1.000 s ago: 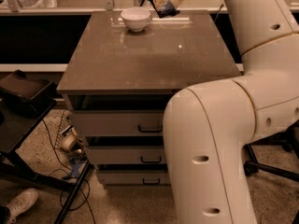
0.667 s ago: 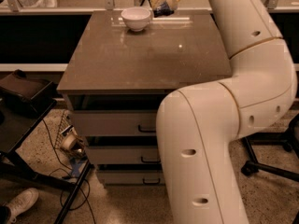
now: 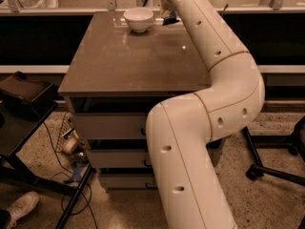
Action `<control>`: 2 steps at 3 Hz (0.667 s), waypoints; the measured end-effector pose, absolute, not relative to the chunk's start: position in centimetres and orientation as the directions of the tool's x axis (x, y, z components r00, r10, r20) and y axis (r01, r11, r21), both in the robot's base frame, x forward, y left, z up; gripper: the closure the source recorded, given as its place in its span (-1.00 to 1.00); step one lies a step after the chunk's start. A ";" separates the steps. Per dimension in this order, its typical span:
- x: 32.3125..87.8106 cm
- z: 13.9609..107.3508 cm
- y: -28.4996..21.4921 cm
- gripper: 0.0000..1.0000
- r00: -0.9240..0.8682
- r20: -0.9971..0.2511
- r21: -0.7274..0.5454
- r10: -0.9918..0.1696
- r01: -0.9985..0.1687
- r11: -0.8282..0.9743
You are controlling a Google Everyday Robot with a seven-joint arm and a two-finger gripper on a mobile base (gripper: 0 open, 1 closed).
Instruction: Move rxbar blueberry near white bowl
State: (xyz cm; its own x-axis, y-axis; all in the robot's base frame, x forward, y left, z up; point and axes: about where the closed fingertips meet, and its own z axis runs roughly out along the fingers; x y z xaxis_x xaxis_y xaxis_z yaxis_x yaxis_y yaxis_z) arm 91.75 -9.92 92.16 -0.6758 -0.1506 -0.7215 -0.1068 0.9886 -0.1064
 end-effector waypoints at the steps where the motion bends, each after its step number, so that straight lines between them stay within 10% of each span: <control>1: 93.1 90.6 -13.1 1.00 -0.671 -0.729 -0.173 -0.131 -0.004 0.985; 2: 93.3 90.3 -13.2 0.67 -0.673 -0.728 -0.178 -0.130 0.002 0.984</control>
Offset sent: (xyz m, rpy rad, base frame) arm 0.0133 -0.0296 -0.0146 -0.0623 -0.0241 -0.0944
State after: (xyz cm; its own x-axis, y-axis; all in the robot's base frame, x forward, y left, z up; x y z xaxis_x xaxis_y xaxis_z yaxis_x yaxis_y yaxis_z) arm 93.25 -13.22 90.29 -0.6735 -0.1302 -0.7276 0.0018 0.9841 -0.1777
